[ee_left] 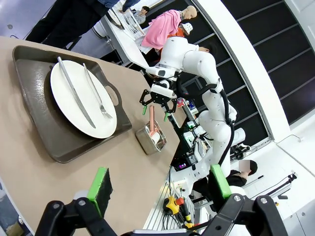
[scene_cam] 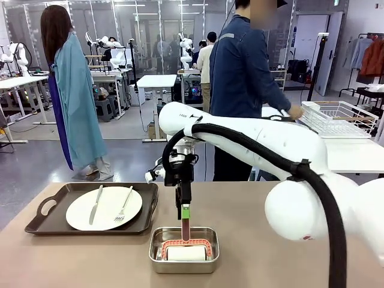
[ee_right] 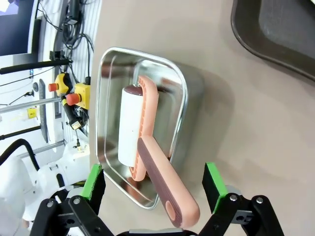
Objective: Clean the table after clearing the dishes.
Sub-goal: When the left (or right) Handle tray is removed, use the left hand (or right hand) to clean the left (or right) side of the table with the Lint Roller.
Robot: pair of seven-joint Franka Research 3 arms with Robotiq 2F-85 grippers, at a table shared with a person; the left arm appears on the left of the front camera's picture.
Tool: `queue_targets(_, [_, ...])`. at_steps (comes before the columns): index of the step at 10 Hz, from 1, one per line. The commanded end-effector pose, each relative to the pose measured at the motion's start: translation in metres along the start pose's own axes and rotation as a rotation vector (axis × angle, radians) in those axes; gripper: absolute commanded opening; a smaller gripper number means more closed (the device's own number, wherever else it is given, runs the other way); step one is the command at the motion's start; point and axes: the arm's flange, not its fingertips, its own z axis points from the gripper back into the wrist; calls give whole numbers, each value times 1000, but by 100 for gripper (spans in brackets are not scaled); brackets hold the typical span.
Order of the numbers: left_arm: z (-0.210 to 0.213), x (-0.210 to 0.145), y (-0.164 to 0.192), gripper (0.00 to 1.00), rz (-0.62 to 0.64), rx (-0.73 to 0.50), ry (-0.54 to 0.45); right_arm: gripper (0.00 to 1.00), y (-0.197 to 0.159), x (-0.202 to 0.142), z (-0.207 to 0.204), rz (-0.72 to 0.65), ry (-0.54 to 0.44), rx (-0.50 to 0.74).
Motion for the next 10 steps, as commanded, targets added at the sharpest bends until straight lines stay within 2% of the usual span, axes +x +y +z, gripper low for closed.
queue_targets(1, [1, -2, -3, 100, 2, 13, 11, 100, -25, 28, 36, -43, 7, 29])
queue_targets(3, [1, -2, -3, 100, 2, 13, 11, 100, -22, 25, 38, -49, 6, 21])
queue_targets(4, [1, -2, -3, 100, 2, 13, 11, 94, -22, 25, 38, -59, 22, 24])
queue_targets(5, [1, -2, -3, 100, 2, 13, 11, 54, -22, 26, 38, -58, 34, 23])
queue_targets(6, [1, -2, -3, 100, 2, 13, 11, 36, -21, 27, 38, -60, 42, 23])
queue_targets(7, [1, -2, -3, 100, 2, 13, 11, 0, -21, 26, 39, -68, 50, 26])
queue_targets(9, [1, -2, -3, 100, 2, 13, 11, 0, -20, 24, 40, -76, 48, 25])
queue_targets(10, [1, -2, -3, 100, 2, 13, 11, 16, -19, 23, 41, -75, 49, 23])
